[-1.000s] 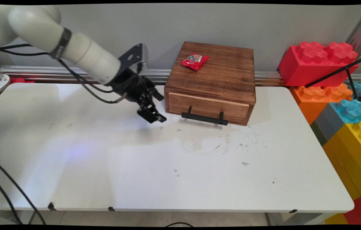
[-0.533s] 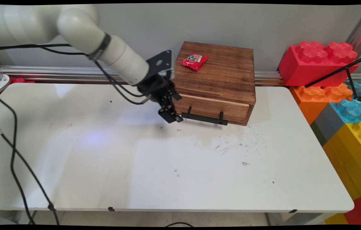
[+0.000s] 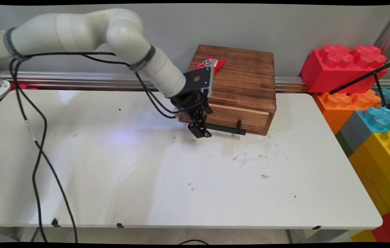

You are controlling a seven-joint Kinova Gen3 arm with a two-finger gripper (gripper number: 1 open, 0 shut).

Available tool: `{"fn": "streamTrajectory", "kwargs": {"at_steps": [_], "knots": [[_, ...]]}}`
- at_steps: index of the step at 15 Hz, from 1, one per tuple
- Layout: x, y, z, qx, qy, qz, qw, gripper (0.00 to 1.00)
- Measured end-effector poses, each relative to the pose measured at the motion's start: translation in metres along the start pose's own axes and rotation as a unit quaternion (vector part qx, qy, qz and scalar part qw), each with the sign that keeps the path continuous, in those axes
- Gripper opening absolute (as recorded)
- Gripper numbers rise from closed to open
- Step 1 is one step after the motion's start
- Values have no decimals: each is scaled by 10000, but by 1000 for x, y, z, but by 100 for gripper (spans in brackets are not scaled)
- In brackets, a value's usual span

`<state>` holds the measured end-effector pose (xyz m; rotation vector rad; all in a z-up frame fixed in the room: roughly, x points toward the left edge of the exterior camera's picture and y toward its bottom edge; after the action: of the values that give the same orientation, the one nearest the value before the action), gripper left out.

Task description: Open the drawer

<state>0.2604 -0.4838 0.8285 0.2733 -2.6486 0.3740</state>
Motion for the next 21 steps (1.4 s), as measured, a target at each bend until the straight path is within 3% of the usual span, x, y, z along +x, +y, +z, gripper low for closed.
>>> {"fn": "streamTrajectory", "kwargs": {"at_steps": [5,11,21], "knots": [[6,-3,28,-148,-91,291,9994,100],[3,-6,59,-169,-139,625,9978,100],[5,3,87,-256,-155,756,9967,100]]}}
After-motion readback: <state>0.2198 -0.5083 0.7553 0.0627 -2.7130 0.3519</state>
